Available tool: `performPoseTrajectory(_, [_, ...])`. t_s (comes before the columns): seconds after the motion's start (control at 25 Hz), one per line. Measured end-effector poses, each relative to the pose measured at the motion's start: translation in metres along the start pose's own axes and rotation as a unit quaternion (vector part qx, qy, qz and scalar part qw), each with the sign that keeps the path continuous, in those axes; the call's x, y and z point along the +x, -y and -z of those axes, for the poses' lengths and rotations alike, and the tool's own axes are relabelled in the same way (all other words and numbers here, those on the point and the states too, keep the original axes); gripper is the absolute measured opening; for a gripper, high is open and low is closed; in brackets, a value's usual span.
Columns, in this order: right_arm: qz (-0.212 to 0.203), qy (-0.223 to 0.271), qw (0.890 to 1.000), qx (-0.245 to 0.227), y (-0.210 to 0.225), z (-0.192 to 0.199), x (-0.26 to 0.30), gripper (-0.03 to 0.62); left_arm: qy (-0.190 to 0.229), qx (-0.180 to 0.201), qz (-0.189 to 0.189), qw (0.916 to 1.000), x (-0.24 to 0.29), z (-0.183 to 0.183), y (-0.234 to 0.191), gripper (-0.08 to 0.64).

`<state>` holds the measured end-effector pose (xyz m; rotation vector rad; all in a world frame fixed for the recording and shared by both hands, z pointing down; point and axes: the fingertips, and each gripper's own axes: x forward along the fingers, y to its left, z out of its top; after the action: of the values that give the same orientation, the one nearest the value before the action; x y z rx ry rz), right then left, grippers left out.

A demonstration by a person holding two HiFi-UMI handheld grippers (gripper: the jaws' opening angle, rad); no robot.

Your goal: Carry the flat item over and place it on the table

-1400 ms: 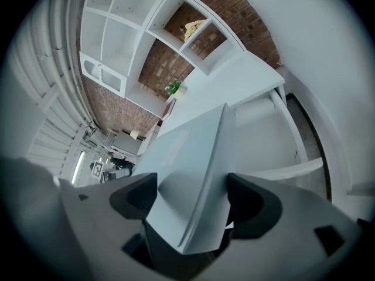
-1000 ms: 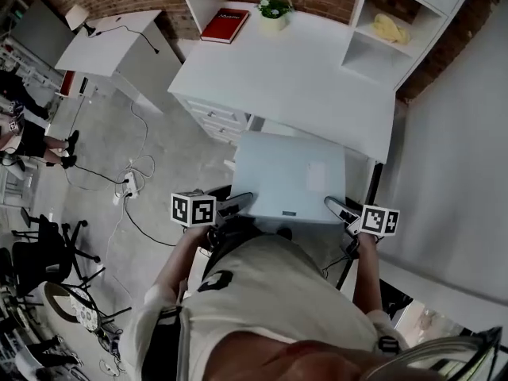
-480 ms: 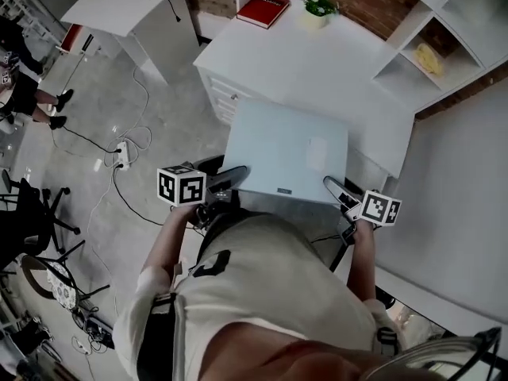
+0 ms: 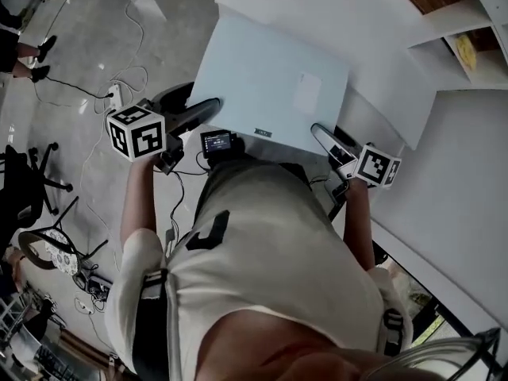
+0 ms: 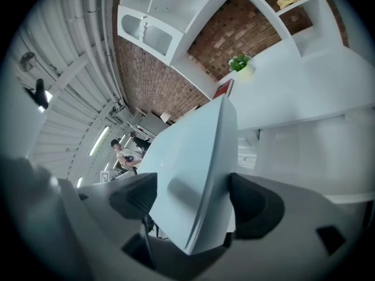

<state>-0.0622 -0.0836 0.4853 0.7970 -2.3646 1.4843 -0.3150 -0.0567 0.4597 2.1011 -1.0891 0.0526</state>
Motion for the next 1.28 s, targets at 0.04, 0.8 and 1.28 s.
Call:
performPoseTrajectory(0.04, [0.0, -0.006, 1.0, 0.004, 0.004, 0.003, 0.007, 0.371, 0.005, 0.0, 0.0, 1.0, 0.002, -0.002, -0.008, 0.333])
performPoseTrajectory(0.8, [0.051, 0.087, 0.992, 0.078, 0.059, -0.053, -0.071, 0.371, -0.048, 0.079, 0.042, 0.9949, 0.112, -0.049, 0.055, 0.333])
performPoseTrajectory(1.28, [0.081, 0.03, 0.991, 0.099, 0.164, -0.073, -0.054, 0.373, -0.116, 0.05, -0.02, 0.9917, 0.207, -0.019, 0.031, 0.333])
